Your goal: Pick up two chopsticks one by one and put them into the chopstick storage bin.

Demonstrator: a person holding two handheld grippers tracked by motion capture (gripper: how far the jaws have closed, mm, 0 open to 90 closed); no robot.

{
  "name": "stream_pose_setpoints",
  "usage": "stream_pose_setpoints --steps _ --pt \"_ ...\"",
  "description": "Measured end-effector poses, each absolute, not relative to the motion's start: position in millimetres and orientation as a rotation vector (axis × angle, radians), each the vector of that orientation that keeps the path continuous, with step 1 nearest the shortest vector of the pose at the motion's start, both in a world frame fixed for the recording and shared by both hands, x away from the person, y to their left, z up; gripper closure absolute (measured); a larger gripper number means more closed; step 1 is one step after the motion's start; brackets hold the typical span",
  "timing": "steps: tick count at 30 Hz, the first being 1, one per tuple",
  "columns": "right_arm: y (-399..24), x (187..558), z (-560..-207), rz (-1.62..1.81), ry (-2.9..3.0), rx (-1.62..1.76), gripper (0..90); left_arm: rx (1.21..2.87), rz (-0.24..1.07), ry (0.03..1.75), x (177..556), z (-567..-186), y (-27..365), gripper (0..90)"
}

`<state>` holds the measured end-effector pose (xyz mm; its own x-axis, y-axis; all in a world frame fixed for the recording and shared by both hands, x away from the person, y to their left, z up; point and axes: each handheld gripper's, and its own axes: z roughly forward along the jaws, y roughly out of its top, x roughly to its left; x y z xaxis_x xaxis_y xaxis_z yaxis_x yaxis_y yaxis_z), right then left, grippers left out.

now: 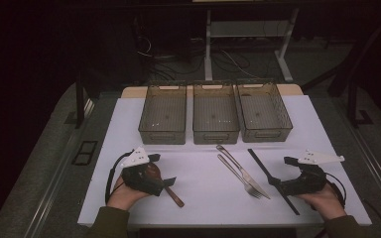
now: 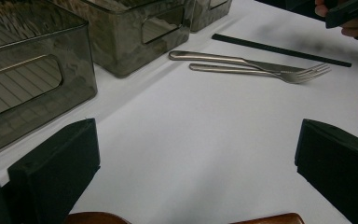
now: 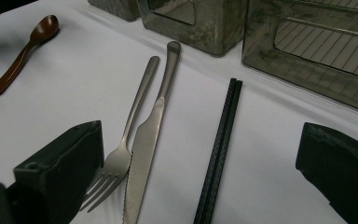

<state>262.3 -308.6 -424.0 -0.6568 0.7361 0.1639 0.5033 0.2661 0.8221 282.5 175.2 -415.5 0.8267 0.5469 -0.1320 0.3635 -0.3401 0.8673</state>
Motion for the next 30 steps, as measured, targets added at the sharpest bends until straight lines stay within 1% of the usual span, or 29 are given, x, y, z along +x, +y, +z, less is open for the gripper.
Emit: stream_pose_setpoints --steps 21,30 --pt "-306 260 -414 1.323 2.294 1.161 0.3 1.971 0.238 0.681 279 -418 177 0.0" --pt "-298 268 -413 1.297 2.295 1.160 0.3 1.969 0.237 0.688 280 -419 178 0.0"
